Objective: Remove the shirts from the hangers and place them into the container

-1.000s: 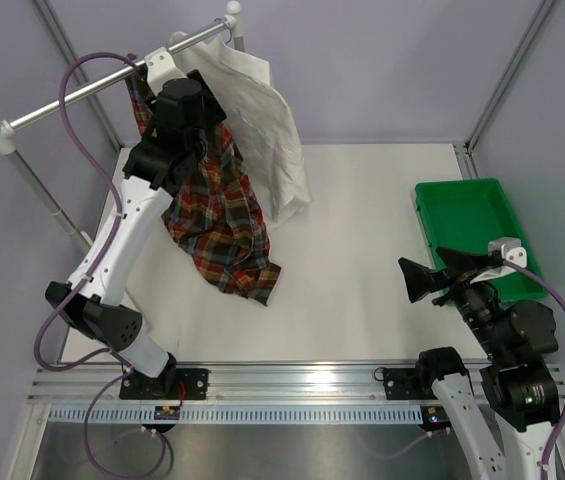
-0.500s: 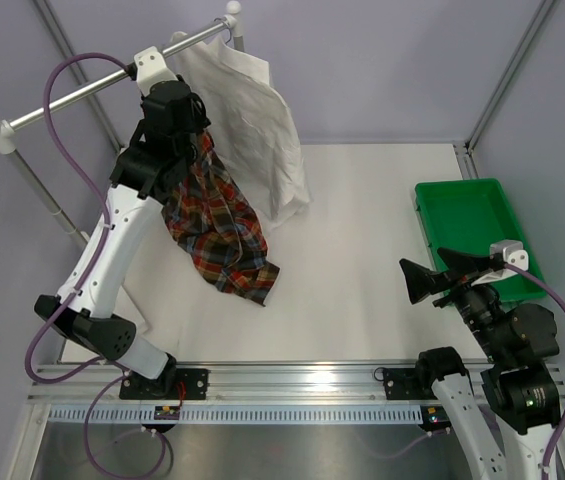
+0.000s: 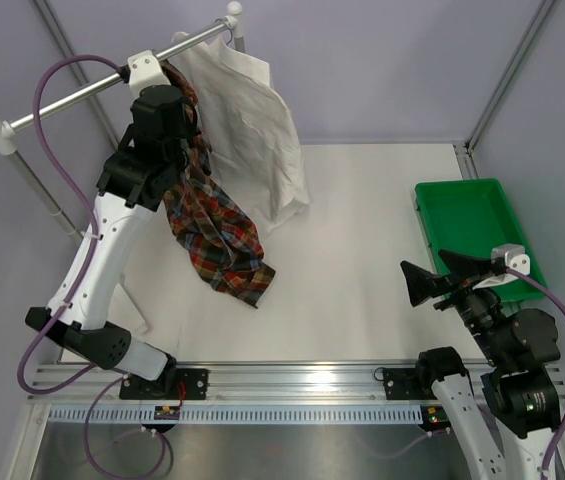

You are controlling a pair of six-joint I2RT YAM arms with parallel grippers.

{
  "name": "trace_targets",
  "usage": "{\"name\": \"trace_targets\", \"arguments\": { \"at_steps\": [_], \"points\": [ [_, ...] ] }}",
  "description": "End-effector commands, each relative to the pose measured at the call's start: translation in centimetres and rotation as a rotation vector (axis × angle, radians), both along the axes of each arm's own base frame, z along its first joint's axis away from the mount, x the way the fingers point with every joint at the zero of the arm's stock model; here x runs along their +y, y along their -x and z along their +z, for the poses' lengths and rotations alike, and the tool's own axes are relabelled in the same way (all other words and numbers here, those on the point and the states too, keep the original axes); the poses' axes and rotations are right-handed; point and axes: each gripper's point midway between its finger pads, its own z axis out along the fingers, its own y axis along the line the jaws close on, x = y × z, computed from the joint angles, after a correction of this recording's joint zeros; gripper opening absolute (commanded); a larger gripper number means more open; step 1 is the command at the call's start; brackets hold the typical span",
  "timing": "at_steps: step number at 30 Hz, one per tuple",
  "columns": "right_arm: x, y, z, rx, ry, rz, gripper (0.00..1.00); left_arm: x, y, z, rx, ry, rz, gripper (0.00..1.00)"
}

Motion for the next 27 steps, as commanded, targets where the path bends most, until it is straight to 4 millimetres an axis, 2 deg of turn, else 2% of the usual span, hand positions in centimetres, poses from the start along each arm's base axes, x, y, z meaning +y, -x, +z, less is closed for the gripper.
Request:
{"name": "trace_targets", "arguments": {
  "at_steps": [1,7,12,21,27],
  "points": [
    [-0.1,0.2,0.7,-0.045,-0.007,-0.004,1.0,1.7,2.3,6.7,-0.175,0.032,0.023,0.0],
    [-0.2,0.3,0.7,-0.05,-0.006,-0.006,0.99,2.3,3.4,9.2,-0.222,0.005,0.014,0.0],
    [-0.2,0.4,0.7,-0.052,-0.009,-0.007,0.99,2.6,4.5,10.3,-0.242,0.008,-0.004,0.0],
    [-0.2,0.2,0.7,-0.05,-0.009,-0.01,0.99,1.8,7.0,8.6,-0.184,0.02,-0.112,0.0],
    [-0.2,0.1,0.6,-0.045,-0.006,-0.007,0.99,2.2,9.3,9.3,-0.218,-0.012,-0.162,0.0]
  ]
}}
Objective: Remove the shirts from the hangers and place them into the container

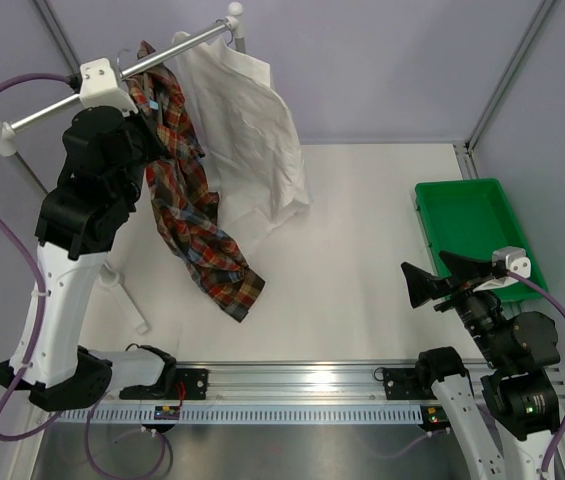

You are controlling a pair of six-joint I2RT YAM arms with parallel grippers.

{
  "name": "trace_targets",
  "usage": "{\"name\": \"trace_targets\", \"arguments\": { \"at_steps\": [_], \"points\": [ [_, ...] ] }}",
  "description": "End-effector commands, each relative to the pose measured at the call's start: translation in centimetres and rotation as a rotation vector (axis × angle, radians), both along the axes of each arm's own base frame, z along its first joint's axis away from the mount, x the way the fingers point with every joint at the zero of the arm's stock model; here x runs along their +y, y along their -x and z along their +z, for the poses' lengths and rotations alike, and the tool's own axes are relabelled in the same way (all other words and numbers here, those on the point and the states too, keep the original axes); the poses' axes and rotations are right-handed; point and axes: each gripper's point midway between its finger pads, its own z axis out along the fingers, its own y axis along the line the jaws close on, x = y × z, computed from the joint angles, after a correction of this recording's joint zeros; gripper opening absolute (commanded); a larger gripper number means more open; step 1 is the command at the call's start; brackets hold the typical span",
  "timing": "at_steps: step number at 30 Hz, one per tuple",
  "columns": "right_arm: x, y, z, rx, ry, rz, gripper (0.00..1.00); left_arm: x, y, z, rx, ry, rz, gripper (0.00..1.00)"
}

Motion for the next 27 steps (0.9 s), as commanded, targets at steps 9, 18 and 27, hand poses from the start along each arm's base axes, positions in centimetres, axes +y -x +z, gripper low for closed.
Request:
{"name": "trace_targets", "arguments": {
  "at_steps": [9,18,27],
  "points": [
    [-0.2,-0.1,0.8,-0.035,-0.003,-0.011,0.99,-0.8,5.3,1.8,-0.103,0.016,-0.192,0.0],
    [-0.2,-0.2,1.0,-0.037,-0.003,-0.013,0.99,-2.5,10.4,-3.8,-0.006,0.004,-0.407,0.0],
    [0.3,-0.4,1.1,-0.027,0.01,0.015,0.99,-6.0,13.4,-8.6,0.098,-0.061,-0.691,0.0]
  ]
}}
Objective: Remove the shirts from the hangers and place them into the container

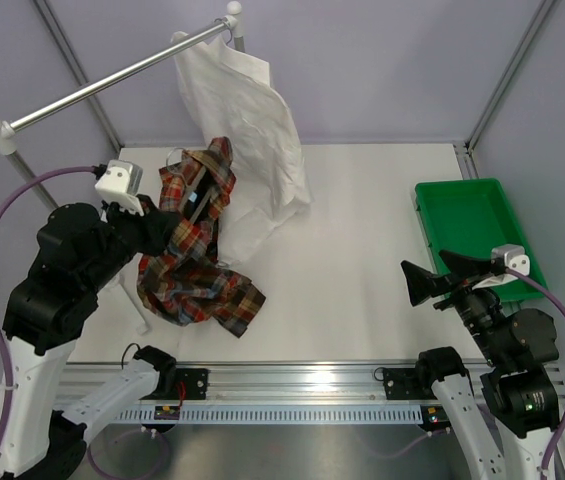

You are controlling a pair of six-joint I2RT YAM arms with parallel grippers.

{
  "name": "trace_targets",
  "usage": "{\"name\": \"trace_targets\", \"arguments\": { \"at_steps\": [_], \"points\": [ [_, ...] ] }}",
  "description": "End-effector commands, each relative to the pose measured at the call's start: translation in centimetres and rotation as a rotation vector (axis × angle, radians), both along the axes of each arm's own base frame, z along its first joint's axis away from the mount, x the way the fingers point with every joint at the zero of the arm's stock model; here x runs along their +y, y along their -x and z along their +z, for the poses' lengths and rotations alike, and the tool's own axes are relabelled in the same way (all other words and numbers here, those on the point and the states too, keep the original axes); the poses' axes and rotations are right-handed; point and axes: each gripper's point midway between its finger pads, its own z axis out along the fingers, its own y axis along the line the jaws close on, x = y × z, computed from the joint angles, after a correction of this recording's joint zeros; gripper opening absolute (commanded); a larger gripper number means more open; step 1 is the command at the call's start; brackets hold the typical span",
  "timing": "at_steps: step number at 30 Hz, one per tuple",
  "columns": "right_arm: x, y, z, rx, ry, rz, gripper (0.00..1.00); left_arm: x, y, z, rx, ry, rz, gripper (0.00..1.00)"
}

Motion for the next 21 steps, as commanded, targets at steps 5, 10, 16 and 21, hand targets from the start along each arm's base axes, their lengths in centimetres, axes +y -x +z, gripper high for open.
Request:
{"name": "trace_targets", "arguments": {
  "at_steps": [5,10,16,21],
  "points": [
    [0.3,-0.1,1.2,-0.033,0.014,0.017,0.99,-5.5,2.6,1.2,-0.037,0.02,-0.383,0.0],
    [0.2,-0.3,1.2,-0.026,0.017,0.012,0.99,-7.4,4.3,4.8,-0.113,0.047,-0.546,0.0],
    [0.1,-0.4,1.3,-0.02,0.027,0.007,0.99,-8.9,5.5,11.3,-0.246,0.098,-0.664,0.0],
    [0.2,-0.6,1.3,-0.015,0.03,0.009,0.99,-9.8,5.6,15.0,-0.348,0.127,-0.719,0.0]
  ]
}}
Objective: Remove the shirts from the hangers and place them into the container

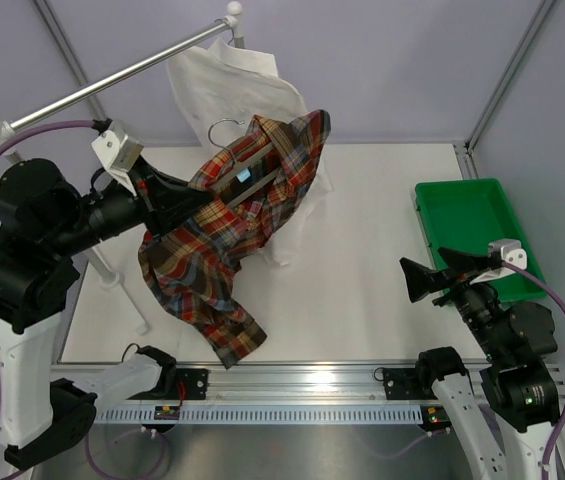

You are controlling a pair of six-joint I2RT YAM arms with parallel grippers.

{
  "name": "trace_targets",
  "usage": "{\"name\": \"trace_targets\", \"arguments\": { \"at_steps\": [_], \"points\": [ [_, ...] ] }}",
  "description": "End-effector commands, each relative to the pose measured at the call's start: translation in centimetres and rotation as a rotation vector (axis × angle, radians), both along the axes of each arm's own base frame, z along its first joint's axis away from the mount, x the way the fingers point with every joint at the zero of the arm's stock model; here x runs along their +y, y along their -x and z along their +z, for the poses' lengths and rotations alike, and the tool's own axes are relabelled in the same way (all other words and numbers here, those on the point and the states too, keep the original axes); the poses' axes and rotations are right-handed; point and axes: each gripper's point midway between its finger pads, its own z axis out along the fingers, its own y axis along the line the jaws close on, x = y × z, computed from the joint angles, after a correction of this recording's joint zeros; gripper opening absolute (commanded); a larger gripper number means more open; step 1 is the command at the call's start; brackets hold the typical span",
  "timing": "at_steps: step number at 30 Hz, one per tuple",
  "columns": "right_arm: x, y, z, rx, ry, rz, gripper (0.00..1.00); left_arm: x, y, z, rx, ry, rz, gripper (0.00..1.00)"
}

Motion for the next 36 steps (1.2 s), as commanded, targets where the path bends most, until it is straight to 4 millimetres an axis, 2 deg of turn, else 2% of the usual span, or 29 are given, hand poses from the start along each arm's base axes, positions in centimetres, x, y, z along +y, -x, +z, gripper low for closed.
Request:
{"name": "trace_targets", "arguments": {
  "at_steps": [1,3,6,7,10,11,13,14,16,17,20,21,24,25,26,29,33,36],
  "points": [
    [0.1,0.2,1.4,-0.037,0.007,0.011,0.99,-1.3,1.2,5.5,-0.182,0.098,-0.116,0.0],
    [0.1,0.1,1.4,-0.036,0.009,0.011,1.0,-1.8,0.5,5.9,-0.187,0.111,-0.124,0.0],
    [0.2,0.0,1.3,-0.031,0.012,0.013,1.0,-2.7,-1.2,4.8,-0.162,0.126,-0.125,0.0],
    [0.2,-0.1,1.4,-0.028,0.012,0.016,1.0,-3.2,-2.2,3.0,-0.121,0.112,-0.125,0.0],
    [0.5,-0.3,1.1,-0.005,0.018,0.028,0.99,-3.9,-3.8,0.8,-0.094,0.105,-0.126,0.0],
    [0.6,-0.4,1.2,0.0,0.021,0.03,0.99,-4.4,-4.7,-1.2,-0.054,0.092,-0.125,0.0],
    [0.5,-0.8,0.9,0.023,0.02,0.024,1.0,-4.7,-5.5,-3.2,-0.016,0.083,-0.122,0.0],
    [0.3,-1.1,0.9,0.039,0.017,0.006,0.99,-5.1,-6.2,-5.1,0.018,0.073,-0.122,0.0],
    [0.3,-1.5,0.7,0.068,0.013,-0.003,0.99,-5.4,-6.5,-6.7,0.043,0.07,-0.127,0.0],
    [0.4,-1.9,0.6,0.085,0.012,-0.001,0.99,-5.8,-6.8,-8.5,0.07,0.062,-0.133,0.0],
    [0.9,-2.8,0.2,0.127,0.009,0.011,0.99,-6.7,-6.8,-10.5,0.085,0.056,-0.159,0.0],
    [1.0,-3.1,0.2,0.142,-0.003,0.011,0.99,-7.0,-6.9,-12.1,0.112,0.044,-0.161,0.0],
    [2.0,-4.5,-0.4,0.201,-0.004,0.049,0.99,-7.7,-6.8,-13.7,0.127,0.032,-0.172,0.0],
    [2.2,-4.8,0.0,0.215,-0.013,0.049,0.99,-7.9,-6.9,-14.7,0.143,0.022,-0.169,0.0],
    [2.7,-6.0,-0.9,0.277,-0.01,0.059,1.0,-8.3,-7.0,-15.2,0.148,0.017,-0.171,0.0],
    [3.8,-7.9,-1.7,0.361,-0.006,0.092,0.99,-8.9,-7.4,-16.6,0.186,0.014,-0.163,0.0],
    [4.8,-9.8,-0.9,0.308,0.023,0.098,0.99,-9.5,-7.9,-18.2,0.242,-0.003,-0.154,0.0],
    [6.3,-11.1,-0.4,0.302,0.038,0.125,0.99,-9.3,-8.3,-18.5,0.241,-0.016,-0.12,0.0]
  ]
}}
